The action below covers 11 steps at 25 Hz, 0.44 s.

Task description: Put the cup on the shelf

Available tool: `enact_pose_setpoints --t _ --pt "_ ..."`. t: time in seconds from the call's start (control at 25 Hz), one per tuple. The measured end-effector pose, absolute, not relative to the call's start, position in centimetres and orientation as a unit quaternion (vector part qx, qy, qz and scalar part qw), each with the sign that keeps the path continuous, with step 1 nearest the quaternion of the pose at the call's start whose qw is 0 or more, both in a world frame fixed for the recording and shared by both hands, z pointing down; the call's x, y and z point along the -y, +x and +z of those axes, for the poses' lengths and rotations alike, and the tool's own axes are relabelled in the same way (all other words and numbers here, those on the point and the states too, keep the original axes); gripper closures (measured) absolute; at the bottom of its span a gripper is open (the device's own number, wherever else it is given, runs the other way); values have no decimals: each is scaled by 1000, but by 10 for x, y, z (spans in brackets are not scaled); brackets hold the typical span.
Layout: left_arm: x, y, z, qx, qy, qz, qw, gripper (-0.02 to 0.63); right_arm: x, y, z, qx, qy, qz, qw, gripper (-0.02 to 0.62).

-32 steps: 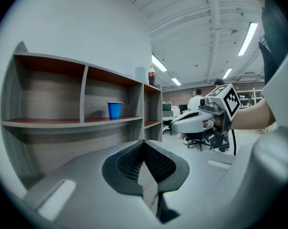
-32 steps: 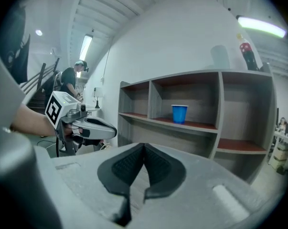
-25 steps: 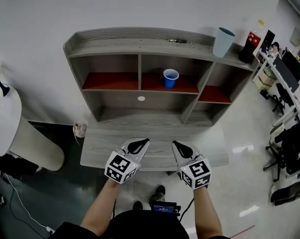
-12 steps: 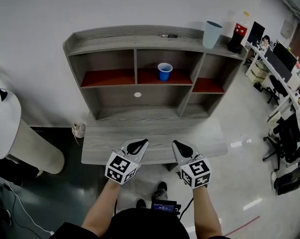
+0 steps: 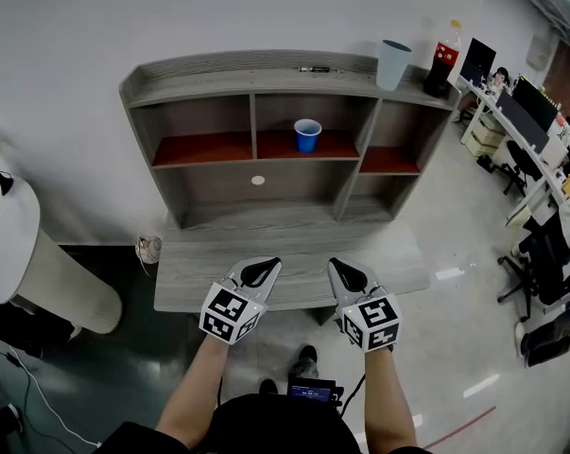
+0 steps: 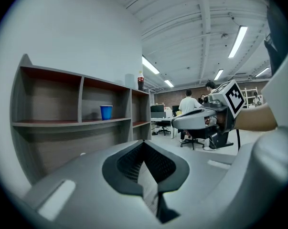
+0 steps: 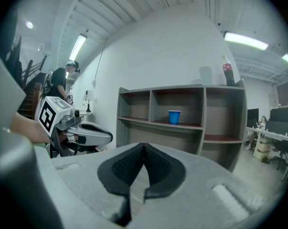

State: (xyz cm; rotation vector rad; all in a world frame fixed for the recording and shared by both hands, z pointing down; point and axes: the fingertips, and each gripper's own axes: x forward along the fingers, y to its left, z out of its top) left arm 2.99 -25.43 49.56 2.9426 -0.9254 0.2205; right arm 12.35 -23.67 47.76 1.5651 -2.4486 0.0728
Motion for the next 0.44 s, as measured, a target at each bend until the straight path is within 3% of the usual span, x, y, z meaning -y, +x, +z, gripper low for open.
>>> enact_pose_setpoints --t 0.44 --pt "255 31 487 293 954 62 25 604 237 126 473 838 535 29 104 597"
